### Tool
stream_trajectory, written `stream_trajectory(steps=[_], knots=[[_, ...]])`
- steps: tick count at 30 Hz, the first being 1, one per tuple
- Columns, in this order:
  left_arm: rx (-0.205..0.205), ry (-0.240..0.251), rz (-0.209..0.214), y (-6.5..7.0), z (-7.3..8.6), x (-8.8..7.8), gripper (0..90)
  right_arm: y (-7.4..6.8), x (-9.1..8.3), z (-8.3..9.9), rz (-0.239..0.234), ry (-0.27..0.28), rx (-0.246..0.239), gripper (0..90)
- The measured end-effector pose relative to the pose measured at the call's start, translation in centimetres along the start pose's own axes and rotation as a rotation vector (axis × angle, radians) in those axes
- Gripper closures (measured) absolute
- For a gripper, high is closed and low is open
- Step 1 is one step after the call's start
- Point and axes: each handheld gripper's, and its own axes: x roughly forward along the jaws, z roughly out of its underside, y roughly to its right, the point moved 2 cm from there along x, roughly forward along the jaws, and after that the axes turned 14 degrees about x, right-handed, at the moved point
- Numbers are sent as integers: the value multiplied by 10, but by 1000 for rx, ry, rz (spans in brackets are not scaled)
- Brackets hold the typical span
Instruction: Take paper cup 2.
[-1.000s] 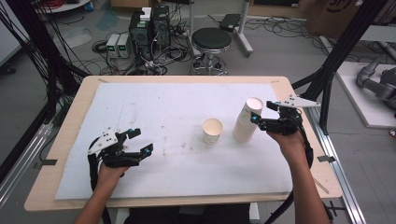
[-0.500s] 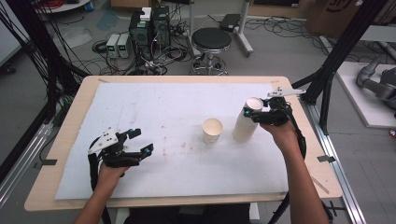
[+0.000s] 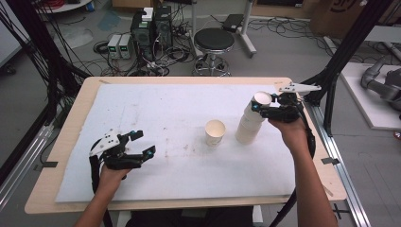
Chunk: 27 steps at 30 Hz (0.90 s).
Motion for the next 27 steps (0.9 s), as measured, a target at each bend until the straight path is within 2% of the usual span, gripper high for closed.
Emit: stream_trajectory(steps=[4,11,16,21,27], knots=[[-2,3,3,1,-1,0,161,-2,-13,-8,-12,17,-6,341],[-1,5,11,2,-1,1,161,-10,-37,-19,-4,68,-32,348],[1,6,15,2,-1,1,161,-15,-57,-20,-15,109,-56,354],[0,13,22,3,-2,2,153,-21,-72,-3,-64,109,-60,357],[7,21,37,7,-3,5,148,-30,-77,27,-123,70,-78,357]])
